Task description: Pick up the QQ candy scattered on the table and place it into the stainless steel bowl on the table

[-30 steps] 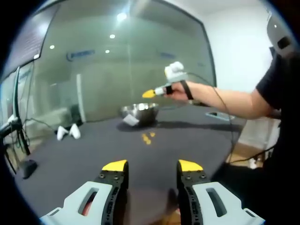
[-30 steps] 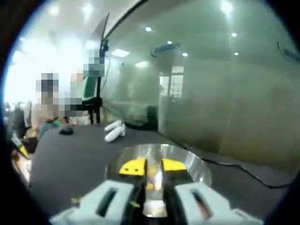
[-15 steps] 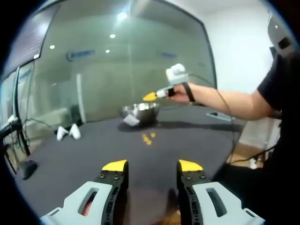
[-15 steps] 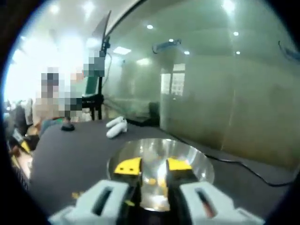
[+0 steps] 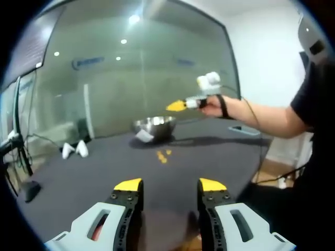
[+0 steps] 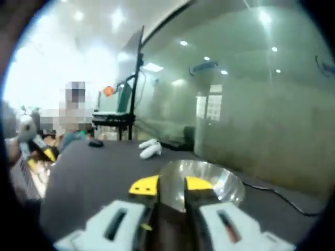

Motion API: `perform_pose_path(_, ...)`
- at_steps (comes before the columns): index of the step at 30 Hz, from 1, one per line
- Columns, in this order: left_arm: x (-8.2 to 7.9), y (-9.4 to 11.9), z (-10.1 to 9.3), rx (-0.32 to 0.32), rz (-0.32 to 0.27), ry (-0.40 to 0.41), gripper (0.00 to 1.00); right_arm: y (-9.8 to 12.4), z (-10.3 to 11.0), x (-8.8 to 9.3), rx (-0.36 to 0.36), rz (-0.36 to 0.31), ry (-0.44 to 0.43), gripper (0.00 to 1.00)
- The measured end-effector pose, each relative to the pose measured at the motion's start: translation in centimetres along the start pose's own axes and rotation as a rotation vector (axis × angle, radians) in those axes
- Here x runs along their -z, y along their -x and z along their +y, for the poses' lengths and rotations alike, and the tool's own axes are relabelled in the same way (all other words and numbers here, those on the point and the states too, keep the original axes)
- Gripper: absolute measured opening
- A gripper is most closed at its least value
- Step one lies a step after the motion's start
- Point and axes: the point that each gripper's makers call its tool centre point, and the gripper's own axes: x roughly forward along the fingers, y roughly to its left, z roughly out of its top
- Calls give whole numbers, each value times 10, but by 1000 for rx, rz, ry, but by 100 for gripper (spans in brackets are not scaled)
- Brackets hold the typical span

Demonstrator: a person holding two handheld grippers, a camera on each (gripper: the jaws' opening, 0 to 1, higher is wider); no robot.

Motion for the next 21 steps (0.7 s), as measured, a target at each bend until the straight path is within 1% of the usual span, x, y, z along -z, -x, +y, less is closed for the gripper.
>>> perform_pose_path(2,1,-1,0,-2,1,2,43,8,17,5,-82,-34,-47,17)
perform_pose_path(3,1,-1,0,-3,1,3,43,13,26,10,-105,-32,-46,17)
perform_pose_path(6,-2,-2,-1,-3,-6,-2,43,24,49,34,-139,32,41,18)
perform_pose_path(7,-3,-2,-2,-1,-7,-3,43,28,60,37,-174,20,47,18)
perform_pose_path(9,-4,-4,-3,5,-8,-7,43,34,75,43,-220,9,6,18)
perform_pose_path(14,-4,-6,-4,8,-7,-10,43,40,86,57,-223,43,12,18)
perform_pose_path(18,-5,-6,-7,13,-10,-12,43,39,88,66,-223,72,-2,18)
perform_pose_path(21,-5,-6,-7,13,-8,-14,43,36,87,70,-227,80,-18,18)
